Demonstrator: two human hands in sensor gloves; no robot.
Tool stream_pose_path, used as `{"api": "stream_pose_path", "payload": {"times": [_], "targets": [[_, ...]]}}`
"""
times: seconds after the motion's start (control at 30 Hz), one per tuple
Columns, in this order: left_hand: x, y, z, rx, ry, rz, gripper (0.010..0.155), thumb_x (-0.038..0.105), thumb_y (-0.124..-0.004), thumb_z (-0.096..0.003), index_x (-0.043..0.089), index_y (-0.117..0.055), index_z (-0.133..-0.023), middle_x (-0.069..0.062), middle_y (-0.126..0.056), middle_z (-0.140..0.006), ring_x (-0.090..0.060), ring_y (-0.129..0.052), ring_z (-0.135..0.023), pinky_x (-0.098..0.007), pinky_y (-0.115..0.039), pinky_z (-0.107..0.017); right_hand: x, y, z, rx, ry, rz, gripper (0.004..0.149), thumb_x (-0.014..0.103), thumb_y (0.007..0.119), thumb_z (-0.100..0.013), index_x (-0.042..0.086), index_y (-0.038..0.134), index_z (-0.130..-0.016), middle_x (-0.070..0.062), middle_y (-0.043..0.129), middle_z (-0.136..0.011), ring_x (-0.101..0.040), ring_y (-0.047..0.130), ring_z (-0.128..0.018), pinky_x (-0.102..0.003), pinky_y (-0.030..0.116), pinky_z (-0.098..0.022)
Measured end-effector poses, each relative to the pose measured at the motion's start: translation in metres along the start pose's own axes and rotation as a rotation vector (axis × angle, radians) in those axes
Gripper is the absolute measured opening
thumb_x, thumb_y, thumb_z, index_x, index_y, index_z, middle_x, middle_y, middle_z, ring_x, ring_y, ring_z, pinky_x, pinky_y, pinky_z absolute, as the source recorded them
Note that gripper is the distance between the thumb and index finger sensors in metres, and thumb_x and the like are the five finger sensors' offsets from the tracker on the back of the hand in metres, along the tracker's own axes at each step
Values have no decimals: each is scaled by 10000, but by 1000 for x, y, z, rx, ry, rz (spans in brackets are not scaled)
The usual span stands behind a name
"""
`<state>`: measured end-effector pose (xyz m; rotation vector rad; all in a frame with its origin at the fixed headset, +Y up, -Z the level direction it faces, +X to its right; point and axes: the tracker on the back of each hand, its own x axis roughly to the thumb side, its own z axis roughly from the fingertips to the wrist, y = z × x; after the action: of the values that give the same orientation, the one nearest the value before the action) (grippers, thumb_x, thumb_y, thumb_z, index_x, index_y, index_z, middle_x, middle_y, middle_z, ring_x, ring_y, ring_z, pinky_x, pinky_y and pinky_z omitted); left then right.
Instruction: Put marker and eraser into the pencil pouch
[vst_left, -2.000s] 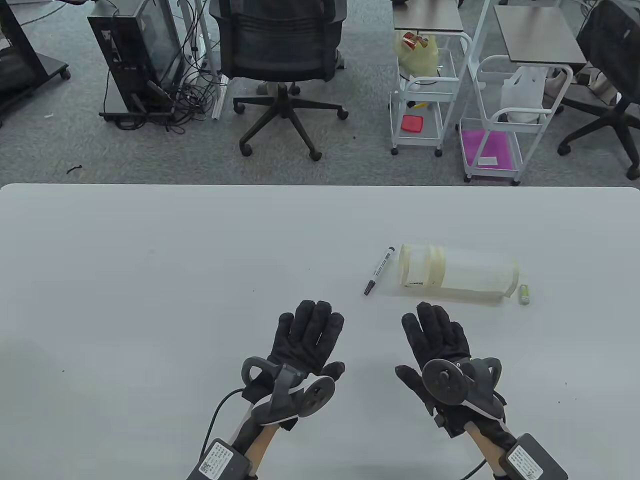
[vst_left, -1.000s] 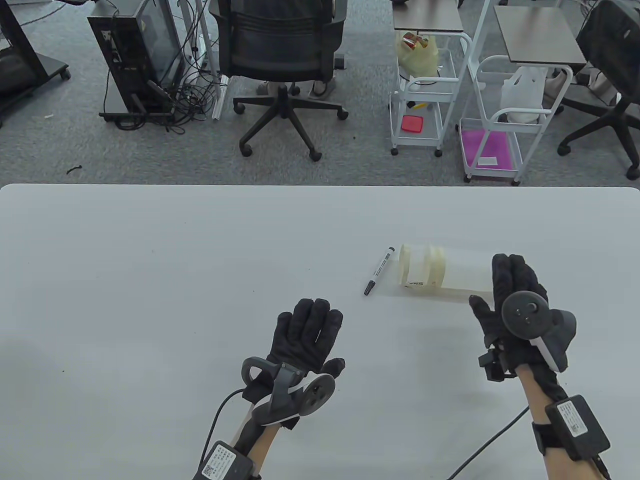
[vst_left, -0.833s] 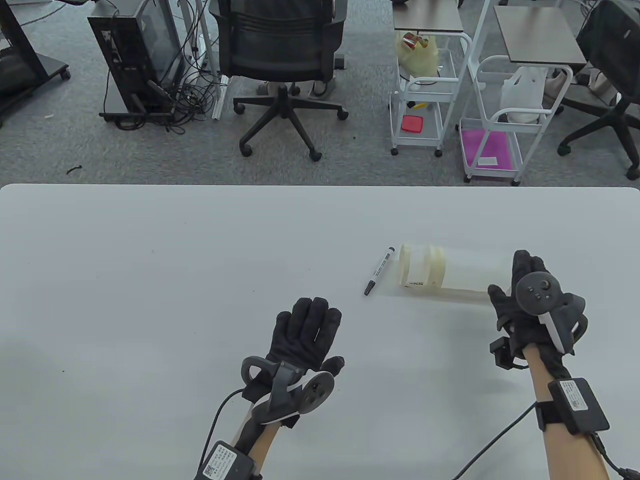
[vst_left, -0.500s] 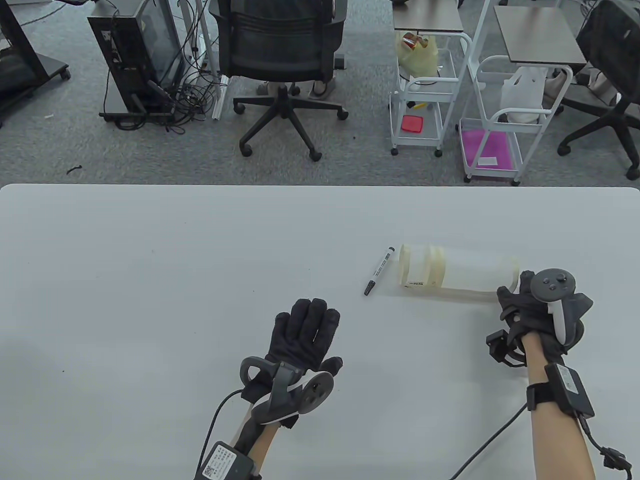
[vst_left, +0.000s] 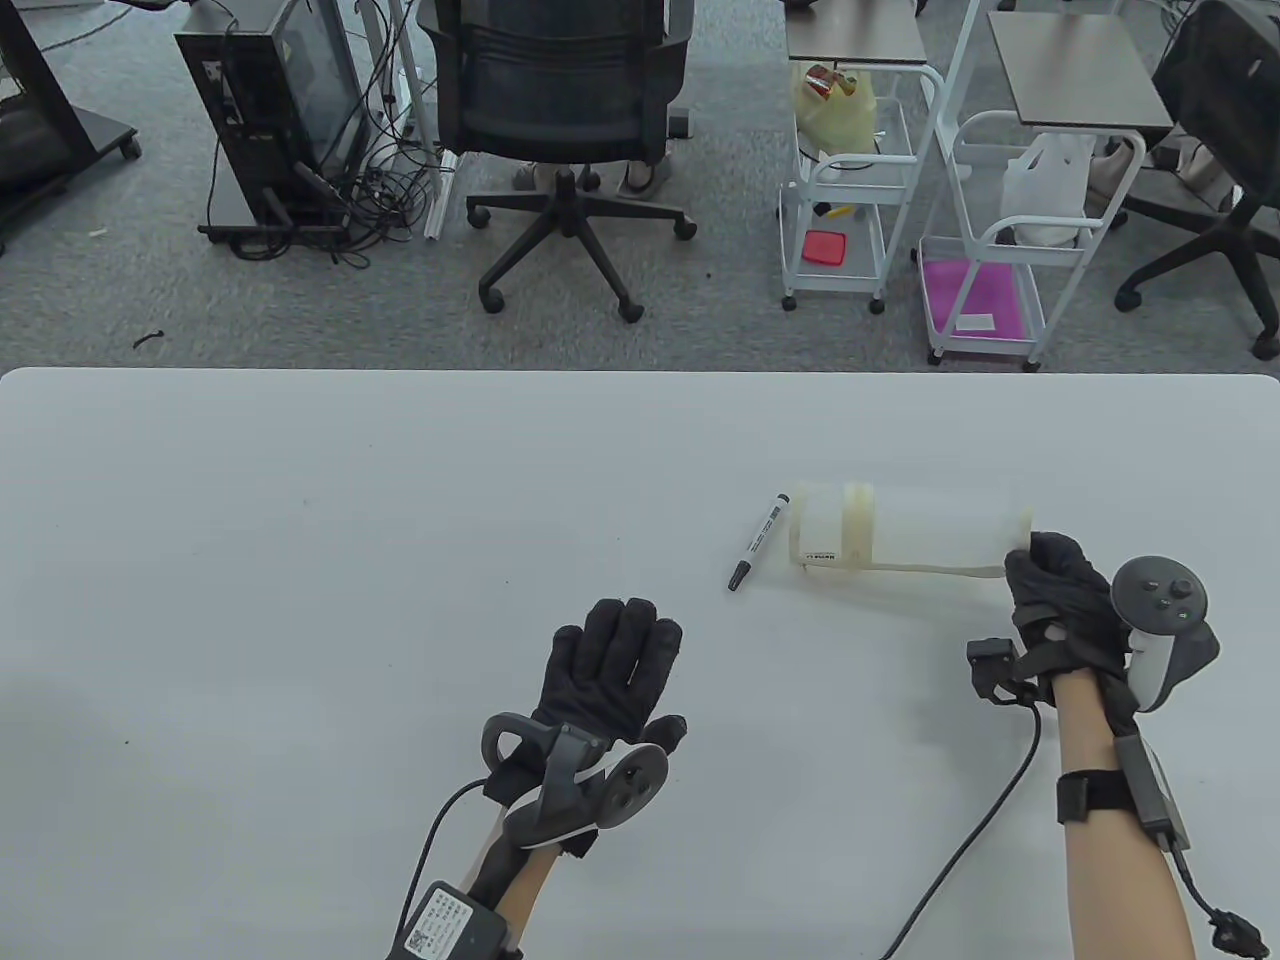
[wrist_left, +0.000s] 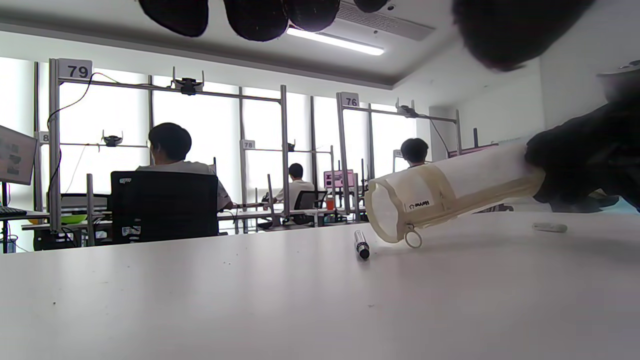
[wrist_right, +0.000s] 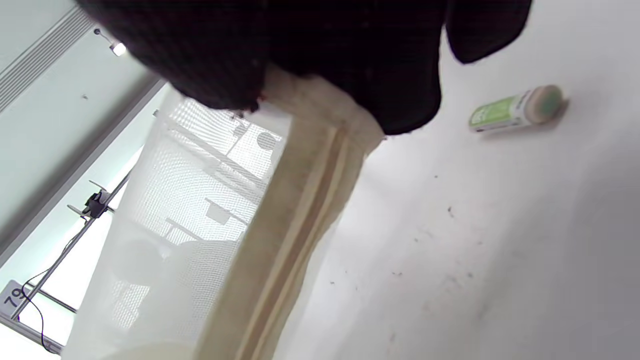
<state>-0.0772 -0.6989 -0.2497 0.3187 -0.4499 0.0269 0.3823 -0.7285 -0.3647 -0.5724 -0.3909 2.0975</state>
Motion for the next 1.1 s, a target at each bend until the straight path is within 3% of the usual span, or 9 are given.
{"api": "stream_pose_path", "payload": {"times": [0.23, 0.47, 0.6, 0.87, 1.1], "targets": [[-2, -1, 1, -3, -8, 30, 881, 617, -649, -451, 246, -283, -1162, -116, -377, -1268, -401, -486, -1163, -635, -530, -791, 38, -14, 27, -2, -188, 80, 414, 374, 861, -368, 193, 883, -740, -82, 984, -688, -333, 1018, -593, -589, 711, -576], [-9, -5, 0, -18, 9, 70, 933, 616, -662, -447, 214, -205, -1153, -123, -358, -1265, -404, -491, -1159, -632, -536, -789, 68, -12, 54, 199, -252, 76, 418, 359, 869, -366, 173, 881, -741, -94, 983, -652, -324, 1019, -531, -594, 713, -567], [-12, -9, -1, -32, 3, 75, 983, 627, -674, -437, 189, -149, -1142, -112, -329, -1266, -402, -491, -1160, -631, -539, -789, 74, -5, 67, 335, -256, 55, 418, 356, 867, -373, 175, 877, -749, -89, 984, -643, -311, 1024, -512, -585, 725, -562], [-14, -9, 0, -20, -2, 149, 1125, 664, -700, -397, 114, -12, -1097, -156, -245, -1252, -417, -490, -1157, -630, -550, -789, 68, 15, 76, 573, -191, -150, 416, 326, 866, -378, 157, 872, -758, -99, 982, -606, -302, 1022, -442, -577, 742, -542], [-13, -8, 0, 12, -8, 212, 1119, 651, -698, -403, 103, -7, -1091, -171, -242, -1243, -407, -528, -1147, -610, -570, -789, 64, 17, 79, 669, -157, -214, 411, 308, 845, -394, 149, 867, -773, -111, 976, -569, -279, 1001, -358, -562, 763, -513]]}}
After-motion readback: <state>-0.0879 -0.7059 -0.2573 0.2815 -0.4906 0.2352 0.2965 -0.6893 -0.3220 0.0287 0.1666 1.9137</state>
